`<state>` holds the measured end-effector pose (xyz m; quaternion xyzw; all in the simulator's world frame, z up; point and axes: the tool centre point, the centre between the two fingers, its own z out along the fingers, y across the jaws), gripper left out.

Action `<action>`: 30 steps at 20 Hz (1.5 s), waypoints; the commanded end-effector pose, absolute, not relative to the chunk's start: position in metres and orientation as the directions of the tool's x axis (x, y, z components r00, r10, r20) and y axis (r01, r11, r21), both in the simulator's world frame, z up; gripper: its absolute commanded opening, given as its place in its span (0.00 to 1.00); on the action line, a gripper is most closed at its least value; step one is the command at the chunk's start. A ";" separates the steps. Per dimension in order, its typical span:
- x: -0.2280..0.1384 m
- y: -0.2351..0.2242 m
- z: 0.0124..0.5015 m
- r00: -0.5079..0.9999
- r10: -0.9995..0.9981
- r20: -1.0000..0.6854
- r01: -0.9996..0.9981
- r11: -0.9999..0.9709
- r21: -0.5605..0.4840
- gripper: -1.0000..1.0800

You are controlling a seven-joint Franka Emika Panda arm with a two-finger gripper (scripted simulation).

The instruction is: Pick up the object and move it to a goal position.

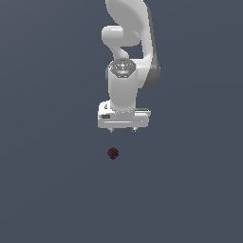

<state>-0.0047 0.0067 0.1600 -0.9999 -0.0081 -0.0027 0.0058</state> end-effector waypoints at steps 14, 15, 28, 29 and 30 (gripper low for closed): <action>-0.002 -0.005 0.171 1.000 0.027 0.012 0.027 -0.999 0.021 0.96; -0.001 -0.005 0.170 0.999 0.030 0.012 0.030 -0.999 0.021 0.96; 0.013 -0.015 0.147 0.982 0.190 0.004 0.190 -0.982 0.022 0.96; 0.014 -0.016 0.143 0.978 0.211 0.003 0.210 -0.977 0.022 0.96; 0.016 -0.017 0.140 0.973 0.232 0.002 0.232 -0.972 0.021 0.96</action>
